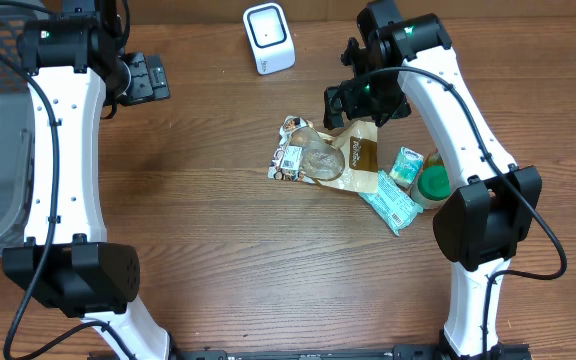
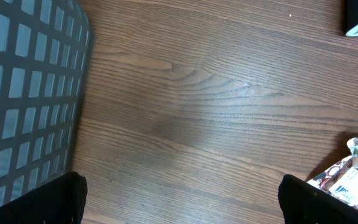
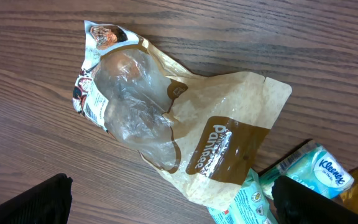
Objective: Scan the item barcode
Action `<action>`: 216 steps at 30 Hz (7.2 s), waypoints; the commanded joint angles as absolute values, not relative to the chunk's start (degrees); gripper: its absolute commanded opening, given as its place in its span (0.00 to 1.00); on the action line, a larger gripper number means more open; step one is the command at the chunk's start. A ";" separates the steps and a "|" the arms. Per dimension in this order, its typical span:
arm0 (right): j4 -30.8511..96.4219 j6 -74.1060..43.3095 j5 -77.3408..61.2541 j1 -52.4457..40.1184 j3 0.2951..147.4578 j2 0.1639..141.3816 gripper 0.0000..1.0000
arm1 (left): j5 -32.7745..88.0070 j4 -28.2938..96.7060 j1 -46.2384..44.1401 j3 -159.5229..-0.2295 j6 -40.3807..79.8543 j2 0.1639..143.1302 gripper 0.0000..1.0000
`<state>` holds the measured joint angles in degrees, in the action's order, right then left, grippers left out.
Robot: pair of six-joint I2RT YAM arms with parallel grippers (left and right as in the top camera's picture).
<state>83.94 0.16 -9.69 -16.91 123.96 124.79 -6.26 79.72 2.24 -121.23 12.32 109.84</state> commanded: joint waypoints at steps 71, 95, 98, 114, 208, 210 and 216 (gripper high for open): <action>91.07 -0.01 -2.20 -18.26 121.80 62.48 1.00 | -6.37 79.66 1.69 -121.93 12.91 108.97 1.00; 69.58 1.74 -1.54 -11.81 73.65 19.51 1.00 | -6.37 79.66 1.69 -121.93 12.91 108.97 0.99; 54.04 5.93 -1.56 -11.75 62.19 13.08 1.00 | -6.37 79.66 1.69 -121.93 12.91 108.97 1.00; -21.85 6.22 -6.57 -10.48 10.92 0.16 1.00 | -6.37 79.66 1.69 -121.93 12.91 108.97 1.00; 4.82 5.85 -0.25 -8.86 0.47 0.16 1.00 | -6.37 79.66 -19.64 -121.93 12.88 87.68 0.99; 4.82 5.85 -0.25 -8.86 0.47 0.16 1.00 | -6.35 79.66 -21.32 -121.93 12.88 82.19 1.00; 4.82 5.85 -0.25 -8.86 0.47 0.16 1.00 | -6.37 79.68 -21.37 -121.93 12.88 68.31 0.99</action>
